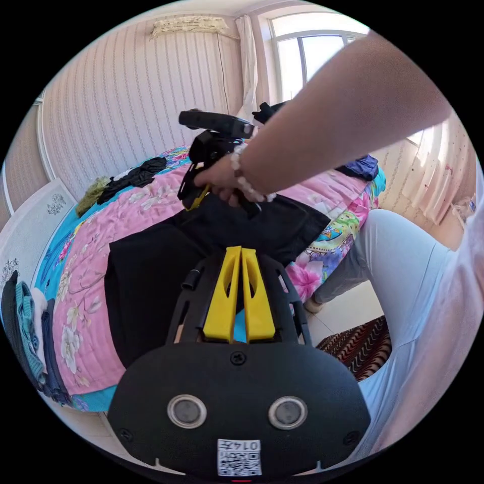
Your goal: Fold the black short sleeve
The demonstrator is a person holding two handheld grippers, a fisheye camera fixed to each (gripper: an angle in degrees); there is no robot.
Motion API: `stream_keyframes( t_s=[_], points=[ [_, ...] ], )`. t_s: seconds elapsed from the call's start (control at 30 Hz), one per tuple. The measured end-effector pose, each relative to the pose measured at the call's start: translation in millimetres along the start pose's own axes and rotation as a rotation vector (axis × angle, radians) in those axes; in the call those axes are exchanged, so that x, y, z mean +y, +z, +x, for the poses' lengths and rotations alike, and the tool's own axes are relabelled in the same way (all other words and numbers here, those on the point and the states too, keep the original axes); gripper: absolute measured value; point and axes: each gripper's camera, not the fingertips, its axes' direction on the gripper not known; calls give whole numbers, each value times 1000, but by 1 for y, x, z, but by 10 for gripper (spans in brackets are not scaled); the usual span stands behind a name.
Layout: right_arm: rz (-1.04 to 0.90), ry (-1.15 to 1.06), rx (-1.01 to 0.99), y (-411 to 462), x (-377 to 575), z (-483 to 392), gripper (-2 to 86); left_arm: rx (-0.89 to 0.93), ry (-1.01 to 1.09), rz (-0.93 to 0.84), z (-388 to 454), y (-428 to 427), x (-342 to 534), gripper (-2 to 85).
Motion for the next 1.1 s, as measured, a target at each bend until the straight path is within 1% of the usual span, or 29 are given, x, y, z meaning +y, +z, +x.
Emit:
stream_keyframes(
  t_s=[0.1,0.17,0.2,0.27,0.3,0.4,0.47,0.5,0.57,0.63,0.7,0.77,0.87,0.9,0.93,1.0,1.03,1.1],
  points=[
    [79,65,24,-53,56,46,9,12,35,17,22,4,-7,-3],
    [95,151,95,-86,99,86,32,56,72,-6,36,10,-13,5],
    [91,163,109,-93,109,95,41,78,90,-17,45,13,-18,13],
    [25,204,125,-107,137,124,94,88,104,0,56,16,-23,31],
    [7,210,119,-108,142,130,100,89,107,-1,63,18,-26,45],
    [-2,274,32,-110,160,156,106,94,165,-31,81,28,-37,65],
    [-1,343,-66,-111,164,175,85,93,216,-52,90,33,-44,71],
    [1,343,-104,-113,163,180,77,88,239,-61,94,35,-50,75],
    [56,325,-190,-127,161,193,28,87,259,-81,99,41,-58,88],
    [89,312,-257,-140,159,203,19,78,265,-108,102,51,-68,135],
    [124,323,-347,-153,158,216,14,94,267,-124,104,58,-75,156],
    [133,378,-516,-161,156,238,11,105,291,-140,108,66,-82,159],
    [149,408,-684,-165,153,260,11,105,316,-186,114,82,-93,131],
    [144,403,-694,-166,152,263,12,74,307,-206,113,87,-97,91],
    [134,385,-702,-166,149,268,14,58,293,-221,112,90,-99,71],
    [118,347,-705,-167,143,273,19,74,231,-267,105,95,-108,20],
    [124,325,-685,-170,138,279,23,74,217,-276,102,96,-110,11],
    [186,358,-593,-175,131,294,35,74,214,-277,99,94,-112,3]
  ],
)
